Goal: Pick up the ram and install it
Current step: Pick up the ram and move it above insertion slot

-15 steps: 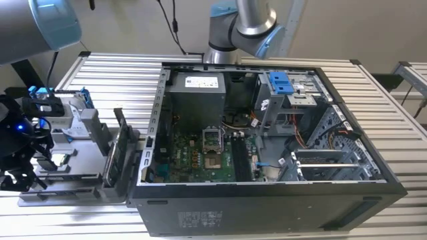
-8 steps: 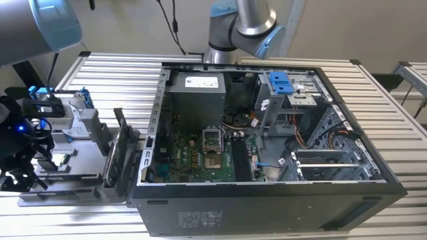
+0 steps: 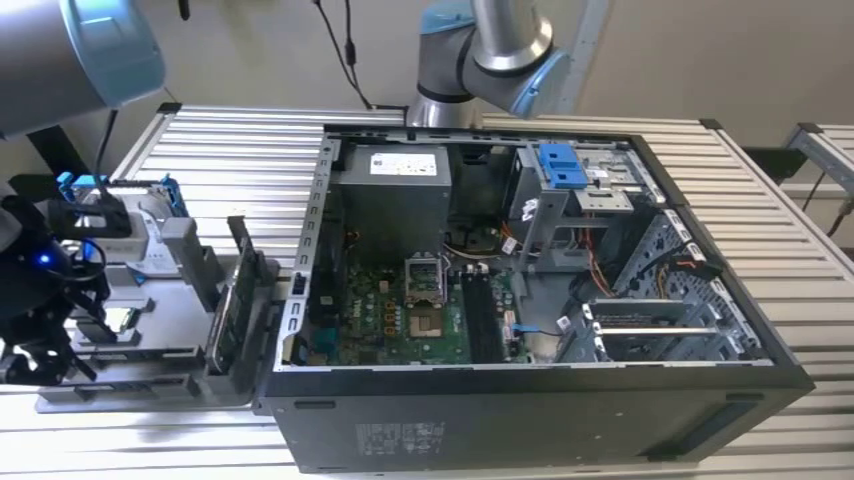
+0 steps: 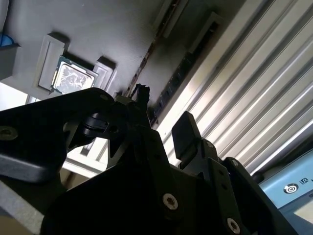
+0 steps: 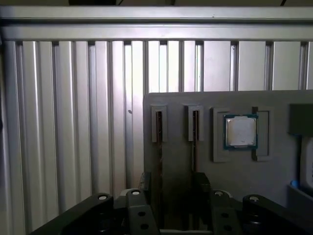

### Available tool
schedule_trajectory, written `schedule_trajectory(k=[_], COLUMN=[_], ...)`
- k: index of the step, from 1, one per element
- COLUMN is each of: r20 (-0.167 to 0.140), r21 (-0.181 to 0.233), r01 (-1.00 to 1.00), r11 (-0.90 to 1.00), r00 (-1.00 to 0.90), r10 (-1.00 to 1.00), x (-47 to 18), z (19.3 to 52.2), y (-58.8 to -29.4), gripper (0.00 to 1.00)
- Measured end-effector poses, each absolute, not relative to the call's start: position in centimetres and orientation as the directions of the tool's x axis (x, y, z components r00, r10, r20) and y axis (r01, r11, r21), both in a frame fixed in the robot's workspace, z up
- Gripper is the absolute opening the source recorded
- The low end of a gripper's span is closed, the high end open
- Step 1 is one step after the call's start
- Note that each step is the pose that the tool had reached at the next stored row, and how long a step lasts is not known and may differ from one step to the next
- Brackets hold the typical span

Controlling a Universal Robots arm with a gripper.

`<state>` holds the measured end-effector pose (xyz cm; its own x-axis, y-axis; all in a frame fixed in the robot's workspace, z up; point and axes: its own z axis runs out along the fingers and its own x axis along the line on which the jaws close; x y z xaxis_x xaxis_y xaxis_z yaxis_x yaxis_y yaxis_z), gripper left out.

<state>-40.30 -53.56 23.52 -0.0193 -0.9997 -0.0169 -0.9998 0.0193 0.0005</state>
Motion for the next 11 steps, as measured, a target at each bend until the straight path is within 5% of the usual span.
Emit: schedule_trajectory(k=[11], r20=[-0.017], r21=[0.001], r01=[-1.0], r11=[0.019], r00=[-0.019], r10=[-1.0], x=[-40.3], z=[22.65], y=[-53.58], gripper=[0.48])
